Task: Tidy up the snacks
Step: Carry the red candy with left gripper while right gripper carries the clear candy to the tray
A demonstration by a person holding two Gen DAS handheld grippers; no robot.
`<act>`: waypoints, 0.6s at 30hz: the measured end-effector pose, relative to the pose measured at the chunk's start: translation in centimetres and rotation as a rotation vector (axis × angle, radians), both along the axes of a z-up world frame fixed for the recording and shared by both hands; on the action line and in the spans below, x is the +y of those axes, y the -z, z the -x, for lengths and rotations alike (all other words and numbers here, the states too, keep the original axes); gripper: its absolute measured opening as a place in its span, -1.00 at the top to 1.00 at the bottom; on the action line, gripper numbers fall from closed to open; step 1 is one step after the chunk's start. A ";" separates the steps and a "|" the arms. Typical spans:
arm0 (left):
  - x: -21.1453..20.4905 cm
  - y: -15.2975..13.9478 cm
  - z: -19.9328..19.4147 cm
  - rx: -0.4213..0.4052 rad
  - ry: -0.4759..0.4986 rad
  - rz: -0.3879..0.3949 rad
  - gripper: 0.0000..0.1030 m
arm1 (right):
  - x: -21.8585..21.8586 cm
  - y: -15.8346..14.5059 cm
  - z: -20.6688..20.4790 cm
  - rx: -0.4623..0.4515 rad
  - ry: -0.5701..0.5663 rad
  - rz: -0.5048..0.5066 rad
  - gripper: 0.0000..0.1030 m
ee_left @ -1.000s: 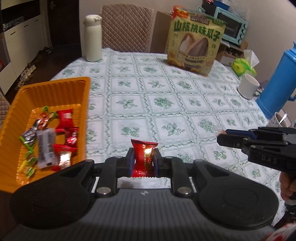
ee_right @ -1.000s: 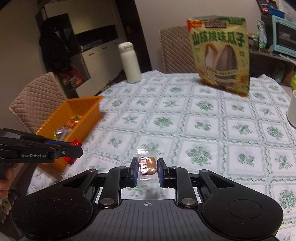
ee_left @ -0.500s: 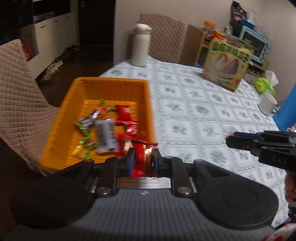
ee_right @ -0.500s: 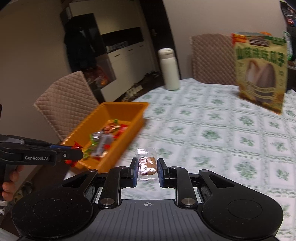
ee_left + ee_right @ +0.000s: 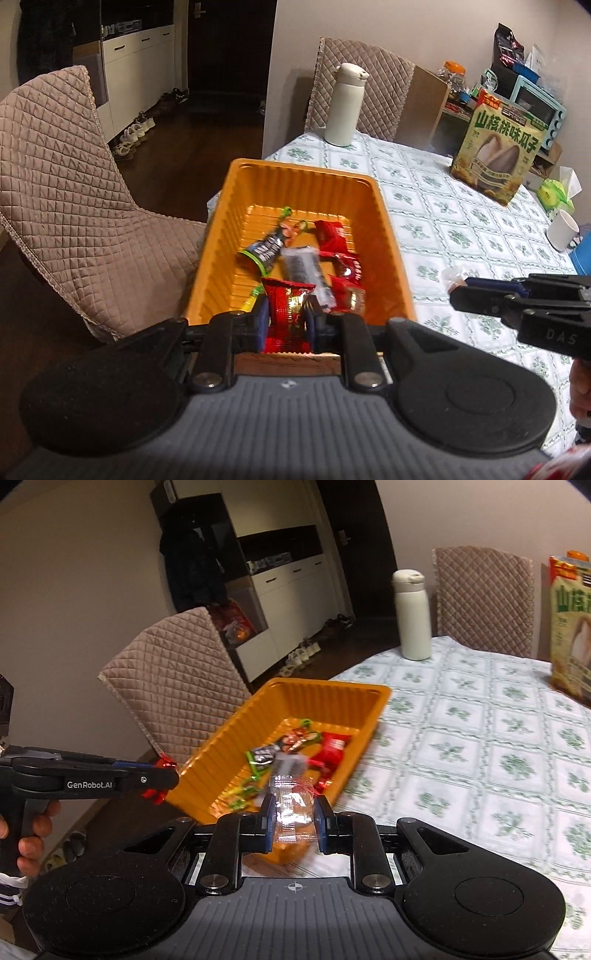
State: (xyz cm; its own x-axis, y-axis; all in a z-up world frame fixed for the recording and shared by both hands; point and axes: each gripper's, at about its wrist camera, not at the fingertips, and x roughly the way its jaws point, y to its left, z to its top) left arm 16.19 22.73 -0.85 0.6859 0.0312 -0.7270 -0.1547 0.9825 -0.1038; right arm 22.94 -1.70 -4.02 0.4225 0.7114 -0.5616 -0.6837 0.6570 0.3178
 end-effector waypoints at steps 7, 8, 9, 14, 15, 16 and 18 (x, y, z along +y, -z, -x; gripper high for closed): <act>1.2 0.8 -1.5 0.009 0.049 0.018 0.65 | 3.7 0.9 -0.6 0.014 0.006 0.026 0.57; 1.3 0.9 -1.8 0.011 0.057 0.021 0.64 | 4.1 1.0 -0.7 0.013 0.008 0.032 0.58; 1.3 1.1 -2.0 0.014 0.065 0.023 0.64 | 4.5 1.0 -0.8 0.012 0.011 0.036 0.57; 1.3 1.9 -3.1 0.028 0.103 0.035 0.64 | 5.6 1.5 -1.2 0.019 0.030 0.054 0.57; 1.3 2.1 -3.3 0.035 0.108 0.037 0.64 | 5.8 1.6 -1.3 0.021 0.036 0.059 0.57; 1.3 2.3 -3.5 0.040 0.112 0.040 0.64 | 5.9 1.7 -1.4 0.023 0.040 0.063 0.57; 1.4 2.7 -3.9 0.052 0.118 0.048 0.64 | 6.1 1.8 -1.5 0.026 0.048 0.068 0.57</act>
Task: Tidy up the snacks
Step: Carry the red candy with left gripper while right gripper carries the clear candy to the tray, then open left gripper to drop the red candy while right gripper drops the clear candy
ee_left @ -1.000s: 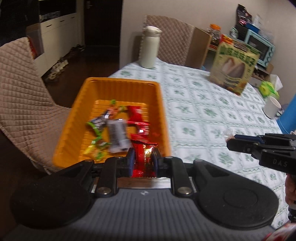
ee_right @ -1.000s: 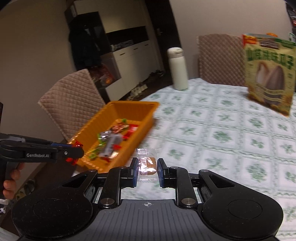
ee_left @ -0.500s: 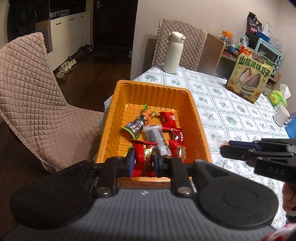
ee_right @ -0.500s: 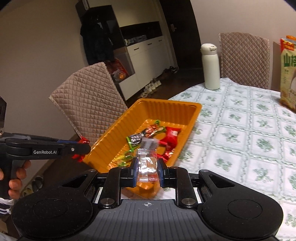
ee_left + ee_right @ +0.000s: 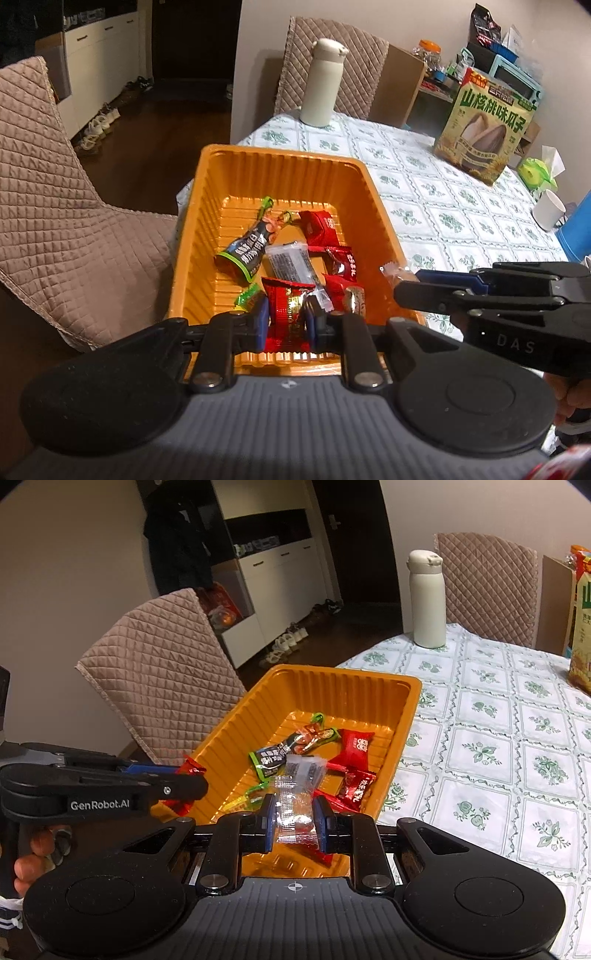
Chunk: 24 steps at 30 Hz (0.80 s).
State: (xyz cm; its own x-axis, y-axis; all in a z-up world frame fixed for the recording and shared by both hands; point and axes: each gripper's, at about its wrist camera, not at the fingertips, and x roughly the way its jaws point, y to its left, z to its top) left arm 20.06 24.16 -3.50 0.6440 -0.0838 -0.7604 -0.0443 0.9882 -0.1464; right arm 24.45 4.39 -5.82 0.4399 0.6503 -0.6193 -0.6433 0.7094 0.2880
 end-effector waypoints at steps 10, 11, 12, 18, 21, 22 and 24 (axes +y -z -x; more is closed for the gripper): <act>-0.1 1.2 -1.3 0.030 0.047 0.010 0.64 | 0.3 0.3 -0.2 0.010 0.035 0.015 0.57; -0.2 1.4 -1.3 0.033 0.052 0.013 0.64 | 0.3 0.2 -0.2 0.008 0.038 0.017 0.57; -0.2 1.5 -1.4 0.036 0.055 0.016 0.64 | 0.3 0.2 -0.2 0.007 0.042 0.018 0.57; 0.2 1.5 -1.3 0.037 0.068 0.019 0.41 | 0.0 0.0 -0.1 0.010 0.064 0.015 0.57; 0.8 1.2 -1.1 0.038 0.062 0.017 0.41 | -0.1 0.0 -0.1 0.013 0.072 0.011 0.57; 1.0 1.1 -1.0 0.042 0.059 0.014 0.41 | -0.1 -0.1 0.0 0.013 0.073 0.010 0.57; 1.5 1.0 -0.9 0.049 0.050 0.006 0.41 | 0.0 -0.1 -0.1 0.018 0.073 0.008 0.57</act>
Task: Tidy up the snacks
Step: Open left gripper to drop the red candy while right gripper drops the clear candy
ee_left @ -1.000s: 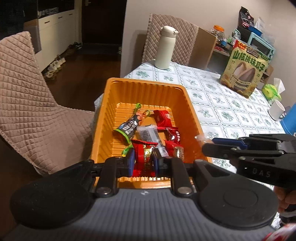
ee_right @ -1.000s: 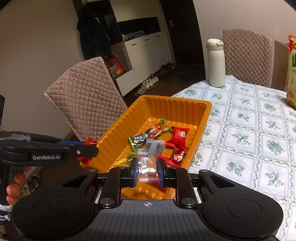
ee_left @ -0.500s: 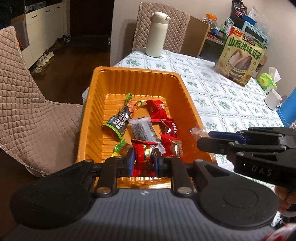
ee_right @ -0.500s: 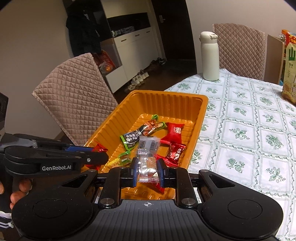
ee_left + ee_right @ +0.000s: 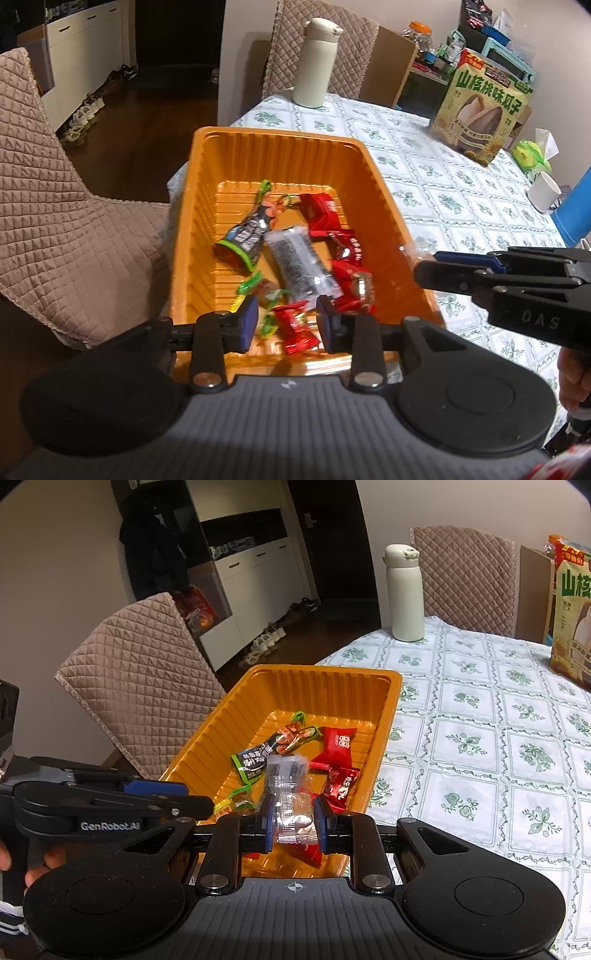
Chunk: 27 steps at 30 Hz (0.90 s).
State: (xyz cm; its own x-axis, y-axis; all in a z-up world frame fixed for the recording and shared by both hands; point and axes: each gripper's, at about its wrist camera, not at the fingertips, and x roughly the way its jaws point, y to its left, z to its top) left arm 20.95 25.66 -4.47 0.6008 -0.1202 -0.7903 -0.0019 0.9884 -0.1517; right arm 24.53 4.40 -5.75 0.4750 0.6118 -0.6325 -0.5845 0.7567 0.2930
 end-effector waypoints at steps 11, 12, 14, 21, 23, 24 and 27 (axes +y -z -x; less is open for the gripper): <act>1.4 -0.7 0.0 0.018 -0.031 0.001 0.38 | 1.9 0.5 -0.4 0.035 -0.041 0.009 0.57; 1.4 -0.7 0.0 0.019 -0.033 0.002 0.34 | 2.1 0.5 -0.4 0.040 -0.045 0.012 0.57; 1.6 -0.7 0.0 0.026 -0.037 0.001 0.31 | 2.5 0.7 -0.5 0.046 -0.053 0.016 0.57; 2.0 -0.7 -0.1 0.026 -0.038 0.005 0.30 | 3.2 0.9 -0.8 0.056 -0.064 0.032 0.57; 2.2 -0.7 -0.2 0.024 -0.036 0.007 0.30 | 3.5 1.0 -0.8 0.059 -0.064 0.034 0.57; 2.3 -0.7 -0.2 0.024 -0.035 0.008 0.30 | 3.5 1.0 -0.9 0.061 -0.065 0.036 0.57; 2.5 -0.6 -0.4 0.023 -0.031 0.010 0.30 | 3.8 1.1 -0.9 0.069 -0.064 0.044 0.57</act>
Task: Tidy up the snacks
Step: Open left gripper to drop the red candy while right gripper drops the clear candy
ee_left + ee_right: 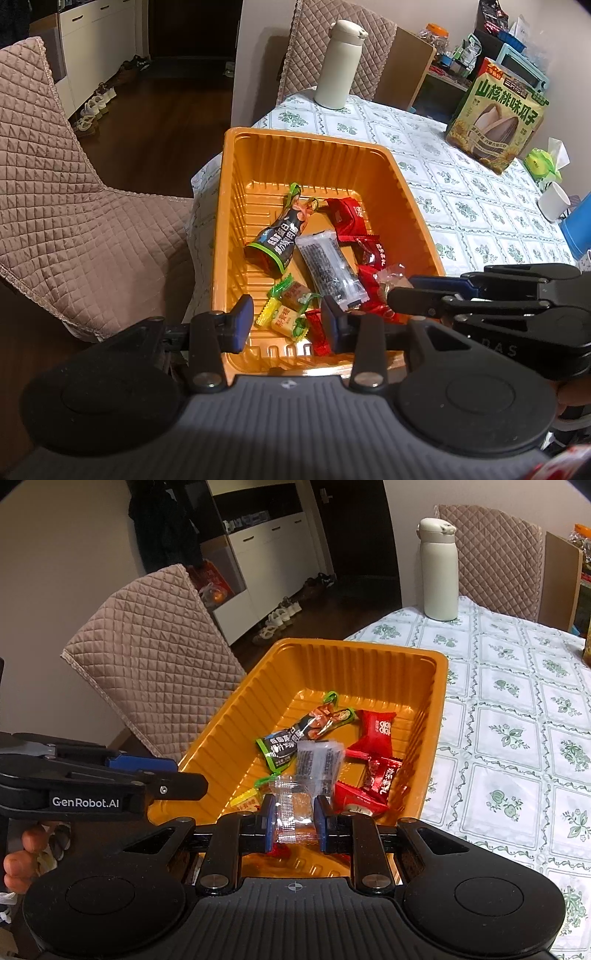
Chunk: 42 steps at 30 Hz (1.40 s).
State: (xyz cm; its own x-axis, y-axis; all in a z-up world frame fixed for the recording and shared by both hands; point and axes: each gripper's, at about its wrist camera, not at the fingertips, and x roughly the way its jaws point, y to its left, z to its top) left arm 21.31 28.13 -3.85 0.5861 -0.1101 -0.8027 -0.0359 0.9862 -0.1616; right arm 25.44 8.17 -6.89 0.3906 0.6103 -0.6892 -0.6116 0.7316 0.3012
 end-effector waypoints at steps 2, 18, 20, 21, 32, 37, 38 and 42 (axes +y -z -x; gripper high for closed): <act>0.1 0.1 -0.1 0.001 0.001 0.001 0.30 | 0.2 0.1 -0.1 0.003 0.002 0.004 0.57; 0.3 0.3 -0.4 0.000 0.006 0.003 0.20 | 0.8 0.4 -1.0 0.022 0.022 -0.003 0.50; 0.3 0.3 -0.4 -0.001 0.008 0.003 0.17 | 0.5 0.4 -1.0 0.026 0.035 0.004 0.49; 0.3 0.3 -0.4 -0.002 0.010 0.004 0.16 | 0.4 0.3 -1.0 0.030 0.040 0.005 0.48; -0.3 -0.1 -0.2 -0.014 0.036 0.003 0.08 | -0.8 -0.2 -0.4 0.028 0.080 0.009 0.21; -0.7 -0.6 0.4 -0.030 0.043 -0.010 0.00 | -1.1 -0.5 0.2 0.017 0.099 0.009 0.04; -0.8 -0.8 0.6 -0.035 0.042 -0.013 -0.04 | -1.2 -0.6 0.3 0.013 0.103 0.008 0.03; -1.3 -1.4 1.4 -0.052 0.040 -0.026 -0.08 | -1.8 -1.0 0.9 0.002 0.113 0.002 -0.08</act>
State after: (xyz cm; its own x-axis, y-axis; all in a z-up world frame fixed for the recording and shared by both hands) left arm 19.89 26.80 -2.44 0.6228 -0.1141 -0.7740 0.0117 0.9905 -0.1367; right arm 24.57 6.38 -5.89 0.4557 0.5611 -0.6910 -0.5242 0.7966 0.3011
